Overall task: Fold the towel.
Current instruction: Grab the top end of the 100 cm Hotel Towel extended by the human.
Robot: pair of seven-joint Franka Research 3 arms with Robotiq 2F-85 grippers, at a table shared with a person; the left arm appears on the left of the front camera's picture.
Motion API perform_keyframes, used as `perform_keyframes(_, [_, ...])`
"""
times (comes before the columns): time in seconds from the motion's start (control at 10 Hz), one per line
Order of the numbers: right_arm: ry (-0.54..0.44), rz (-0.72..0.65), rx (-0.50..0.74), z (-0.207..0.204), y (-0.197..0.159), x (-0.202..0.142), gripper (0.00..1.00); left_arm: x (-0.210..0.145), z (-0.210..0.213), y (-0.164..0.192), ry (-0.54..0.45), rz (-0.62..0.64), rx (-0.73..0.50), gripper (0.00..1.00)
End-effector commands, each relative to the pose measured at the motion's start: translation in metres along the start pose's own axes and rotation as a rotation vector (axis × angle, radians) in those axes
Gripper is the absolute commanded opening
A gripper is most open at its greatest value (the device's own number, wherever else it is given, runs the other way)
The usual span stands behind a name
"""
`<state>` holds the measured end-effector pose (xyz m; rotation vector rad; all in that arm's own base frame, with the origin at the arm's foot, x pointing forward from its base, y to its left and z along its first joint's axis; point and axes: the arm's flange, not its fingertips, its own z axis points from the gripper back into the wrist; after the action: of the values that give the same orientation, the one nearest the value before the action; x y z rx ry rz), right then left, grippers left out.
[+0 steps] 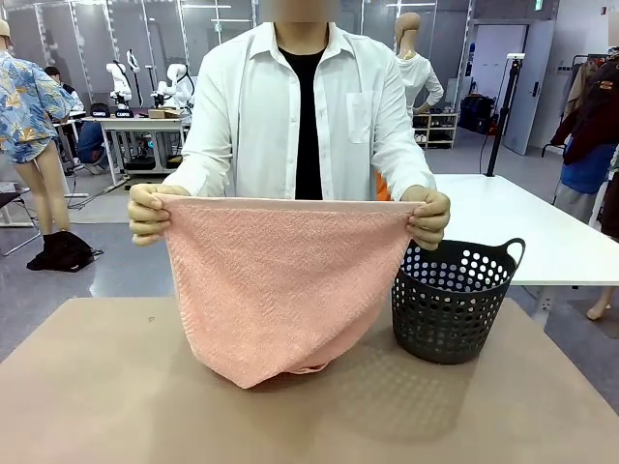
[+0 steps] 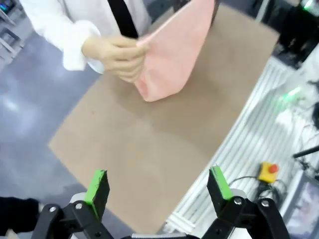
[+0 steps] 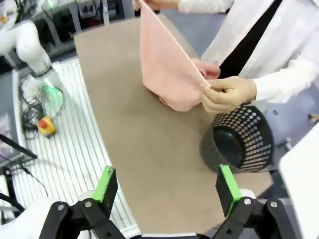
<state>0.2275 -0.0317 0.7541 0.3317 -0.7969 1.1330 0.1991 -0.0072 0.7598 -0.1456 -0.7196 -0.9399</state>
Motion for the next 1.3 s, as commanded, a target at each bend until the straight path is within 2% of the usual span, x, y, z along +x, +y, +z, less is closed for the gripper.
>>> perform_keyframes(0.0, [0.068, 0.080, -0.048, -0.022, 0.010, 0.014, 1.00, 0.012, -0.018, -0.012, 0.028, -0.075, 0.085, 1.00])
perform_keyframes(0.3, [0.130, 0.159, -0.033, -0.052, 0.026, 0.037, 1.00, 0.037, -0.050, -0.024, 0.040, -0.182, 0.117, 1.00])
perform_keyframes(0.5, [0.146, 0.162, -0.030, -0.062, 0.030, 0.041, 1.00, 0.041, -0.059, -0.026, 0.040, -0.176, 0.094, 1.00])
perform_keyframes(0.6, [0.115, 0.099, -0.030, -0.061, 0.027, 0.038, 1.00, 0.039, -0.059, -0.025, 0.018, -0.160, 0.070, 1.00])
perform_keyframes(0.7, [0.131, 0.195, -0.008, -0.058, 0.026, 0.042, 1.00, 0.040, -0.057, -0.029, 0.041, -0.199, 0.082, 1.00])
perform_keyframes(1.2, [0.127, 0.204, 0.006, -0.060, 0.025, 0.041, 1.00, 0.040, -0.057, -0.029, 0.041, -0.199, 0.082, 1.00])
